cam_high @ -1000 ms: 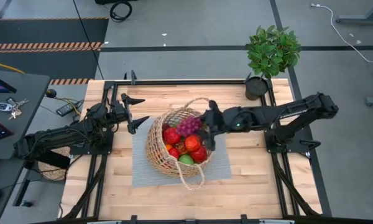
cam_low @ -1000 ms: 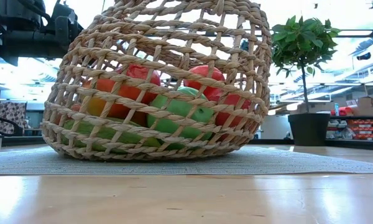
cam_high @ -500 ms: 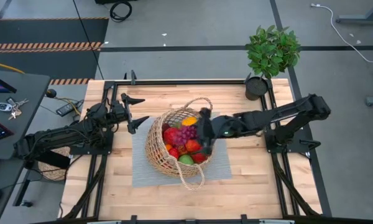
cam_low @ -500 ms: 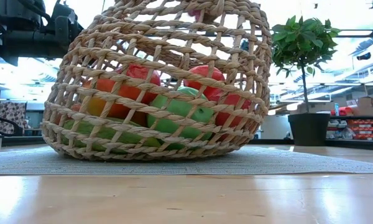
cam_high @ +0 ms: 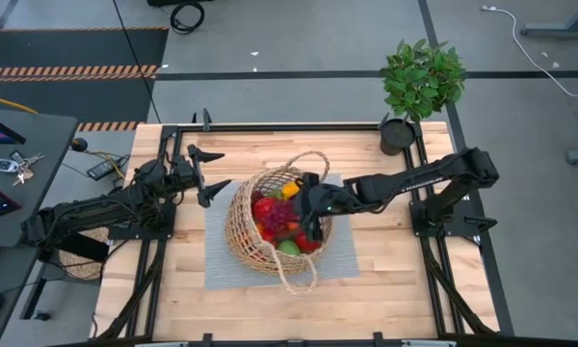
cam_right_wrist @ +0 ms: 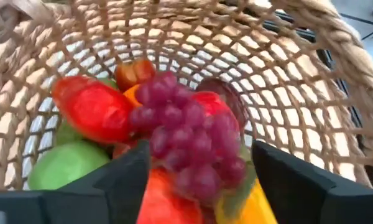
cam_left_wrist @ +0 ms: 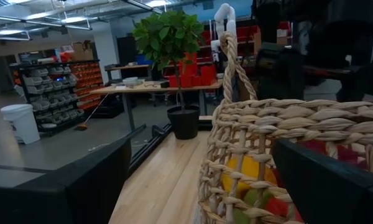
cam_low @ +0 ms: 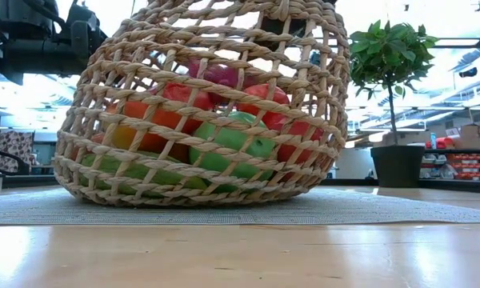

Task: Build produce basket
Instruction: Put the grapes into the mesh basket, then return to Home Position

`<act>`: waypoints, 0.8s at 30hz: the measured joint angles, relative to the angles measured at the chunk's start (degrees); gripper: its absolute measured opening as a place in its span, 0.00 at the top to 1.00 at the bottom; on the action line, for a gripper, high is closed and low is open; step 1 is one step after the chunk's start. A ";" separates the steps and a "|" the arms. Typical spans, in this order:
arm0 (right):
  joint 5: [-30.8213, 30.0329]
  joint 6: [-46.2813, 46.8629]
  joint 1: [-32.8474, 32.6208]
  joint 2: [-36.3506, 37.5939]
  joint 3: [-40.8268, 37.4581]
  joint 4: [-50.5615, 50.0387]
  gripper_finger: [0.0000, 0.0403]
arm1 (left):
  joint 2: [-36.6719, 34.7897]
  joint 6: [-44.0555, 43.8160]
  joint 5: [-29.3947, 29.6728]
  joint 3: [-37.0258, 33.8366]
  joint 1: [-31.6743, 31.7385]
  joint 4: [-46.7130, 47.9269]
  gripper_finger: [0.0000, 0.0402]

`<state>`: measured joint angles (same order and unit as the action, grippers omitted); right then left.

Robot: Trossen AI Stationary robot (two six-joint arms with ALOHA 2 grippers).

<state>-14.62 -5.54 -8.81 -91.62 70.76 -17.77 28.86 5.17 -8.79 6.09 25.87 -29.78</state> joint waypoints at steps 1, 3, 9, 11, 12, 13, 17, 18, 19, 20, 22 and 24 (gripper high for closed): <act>0.47 0.02 0.17 0.30 0.00 0.17 0.29 | -0.01 0.00 0.00 0.00 0.00 -0.01 0.01; 0.51 0.02 0.23 1.55 -0.02 -0.31 0.23 | -0.02 0.01 0.02 0.00 0.00 -0.02 0.01; -1.67 1.31 -1.37 7.96 1.25 -3.70 0.10 | -0.02 0.00 0.00 0.00 -0.01 0.00 0.01; -2.11 2.62 -2.09 11.13 1.31 -5.47 0.10 | -0.02 0.00 0.00 0.00 -0.01 0.00 0.01; -2.23 3.20 -2.45 12.66 1.19 -5.82 0.10 | -0.02 0.00 -0.02 0.00 -0.02 0.00 0.01; -2.36 3.81 -2.87 14.32 0.33 -5.39 0.10 | -0.02 0.00 -0.02 0.00 -0.02 0.01 0.01; -7.12 5.20 -5.09 21.43 -6.73 -3.24 0.12 | 0.00 0.00 0.00 0.00 -0.02 0.04 0.01; -8.32 5.71 -5.64 23.60 -9.07 -2.30 0.12 | -0.02 0.01 0.00 0.00 -0.02 0.02 0.01; -8.95 6.30 -6.13 25.75 -11.61 -0.92 0.13 | -0.02 0.00 -0.02 0.00 -0.02 0.02 0.01; -9.10 6.98 -6.47 27.87 -14.10 0.74 0.13 | 0.00 0.00 -0.02 0.00 -0.02 0.03 0.01; -7.85 8.07 -7.02 32.16 -19.61 3.57 0.13 | -0.02 0.02 0.00 0.00 -0.02 0.02 0.01; -5.02 10.02 -7.35 36.40 -24.96 6.16 0.13 | 0.00 0.00 0.00 0.00 -0.02 0.04 0.01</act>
<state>-19.64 4.48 -16.17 -55.23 45.80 -11.61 28.86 5.17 -8.80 6.09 25.85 -29.74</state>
